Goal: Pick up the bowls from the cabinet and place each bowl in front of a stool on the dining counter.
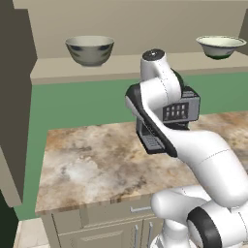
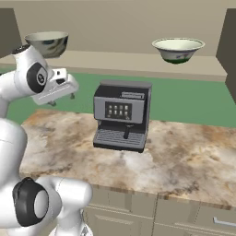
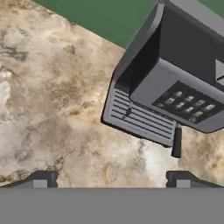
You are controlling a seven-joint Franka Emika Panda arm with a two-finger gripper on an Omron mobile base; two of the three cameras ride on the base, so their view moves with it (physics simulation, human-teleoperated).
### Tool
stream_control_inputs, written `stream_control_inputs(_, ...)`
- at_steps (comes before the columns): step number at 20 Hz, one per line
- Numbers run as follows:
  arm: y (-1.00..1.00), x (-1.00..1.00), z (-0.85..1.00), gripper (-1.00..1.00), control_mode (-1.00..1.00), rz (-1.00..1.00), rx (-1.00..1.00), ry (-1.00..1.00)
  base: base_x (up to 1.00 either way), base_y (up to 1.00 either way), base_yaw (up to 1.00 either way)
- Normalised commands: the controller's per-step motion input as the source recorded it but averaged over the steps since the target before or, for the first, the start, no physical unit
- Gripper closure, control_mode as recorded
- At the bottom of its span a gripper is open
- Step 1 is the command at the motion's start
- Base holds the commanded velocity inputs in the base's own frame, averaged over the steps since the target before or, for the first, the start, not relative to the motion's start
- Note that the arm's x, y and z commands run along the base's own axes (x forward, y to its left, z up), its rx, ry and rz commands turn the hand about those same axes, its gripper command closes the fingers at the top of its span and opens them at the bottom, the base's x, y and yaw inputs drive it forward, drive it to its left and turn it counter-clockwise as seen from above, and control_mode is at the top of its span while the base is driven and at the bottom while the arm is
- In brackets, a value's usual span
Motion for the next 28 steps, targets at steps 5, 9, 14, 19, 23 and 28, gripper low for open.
stream_control_inputs(5, 0.13, -0.14, 0.31, -1.0, -1.0, 0.35, -0.28, -0.13, 0.0, 0.0, 0.0)
stream_control_inputs(9, 0.0, 0.0, 0.18, -1.0, -1.0, 0.59, -0.11, -0.03, 0.0, 0.0, 0.0)
stream_control_inputs(14, 0.0, -0.06, 0.04, -1.0, -1.0, 0.6, -0.01, -0.04, 0.0, 0.0, 0.0)
stream_control_inputs(19, 0.0, -0.15, 0.0, -1.0, -1.0, 0.47, 0.0, -0.29, 0.0, 0.0, 0.0)
stream_control_inputs(23, 0.0, -0.13, 0.0, -1.0, -1.0, 0.42, -0.01, -0.41, 0.0, 0.0, 0.0)
stream_control_inputs(28, 0.0, 0.0, 0.29, -1.0, -1.0, 0.45, -0.24, -0.26, 0.0, 0.0, 0.0)
